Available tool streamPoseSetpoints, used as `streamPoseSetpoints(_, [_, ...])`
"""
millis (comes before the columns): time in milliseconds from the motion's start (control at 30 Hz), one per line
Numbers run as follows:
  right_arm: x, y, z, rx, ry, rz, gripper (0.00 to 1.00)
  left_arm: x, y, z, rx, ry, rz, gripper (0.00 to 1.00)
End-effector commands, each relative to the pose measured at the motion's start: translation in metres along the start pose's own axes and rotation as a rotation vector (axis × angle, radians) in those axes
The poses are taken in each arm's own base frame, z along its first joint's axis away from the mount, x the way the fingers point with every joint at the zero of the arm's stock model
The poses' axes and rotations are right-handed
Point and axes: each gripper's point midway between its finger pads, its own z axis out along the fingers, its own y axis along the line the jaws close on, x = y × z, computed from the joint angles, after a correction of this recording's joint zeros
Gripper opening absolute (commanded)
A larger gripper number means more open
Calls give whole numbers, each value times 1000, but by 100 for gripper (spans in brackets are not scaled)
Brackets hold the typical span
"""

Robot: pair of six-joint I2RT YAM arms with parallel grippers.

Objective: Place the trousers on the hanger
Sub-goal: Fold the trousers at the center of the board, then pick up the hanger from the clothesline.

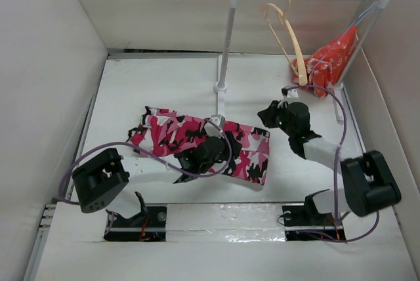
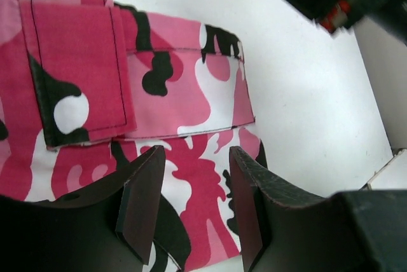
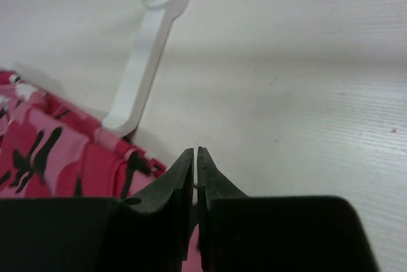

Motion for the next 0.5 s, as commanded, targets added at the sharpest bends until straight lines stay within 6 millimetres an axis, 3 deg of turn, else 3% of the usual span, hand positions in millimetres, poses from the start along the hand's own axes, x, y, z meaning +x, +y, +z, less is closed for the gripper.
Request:
streamPoseSetpoints(0, [1,50,-32,-124,8,-130,17,-51,-16,-4,29,-128,16,42])
streamPoseSetpoints(100, [-16,94,-59,-221,9,-260,33,-76,-20,-11,55,-176,29,36])
streamPoseSetpoints(133, [-44,110,-78,-252,-76,-313,40,-86,-20,-13,64,-191,28,30])
streamPoseSetpoints(167, [-75,127,-92,-270,-152,-331,58,-90,-22,-13,71,-195,36,27])
streamPoseSetpoints(233, [-119,135,-124,-240,-273,-372,79,-95,-34,-12,103,-187,74,17])
streamPoseSetpoints(267, [-153,146,-142,-237,-352,-389,81,-97,-35,-12,100,-183,87,14])
streamPoseSetpoints(300, [-163,146,-151,-225,-362,-398,82,-101,-40,-12,109,-191,92,11])
streamPoseSetpoints(333, [-179,144,-160,-208,-393,-406,79,-102,-41,-12,114,-191,105,8])
streamPoseSetpoints(433, [-195,157,-175,-239,-363,-413,48,-106,-38,-11,121,-200,104,7])
streamPoseSetpoints(467, [-197,157,-175,-242,-353,-411,1,-110,-37,-11,126,-210,98,7])
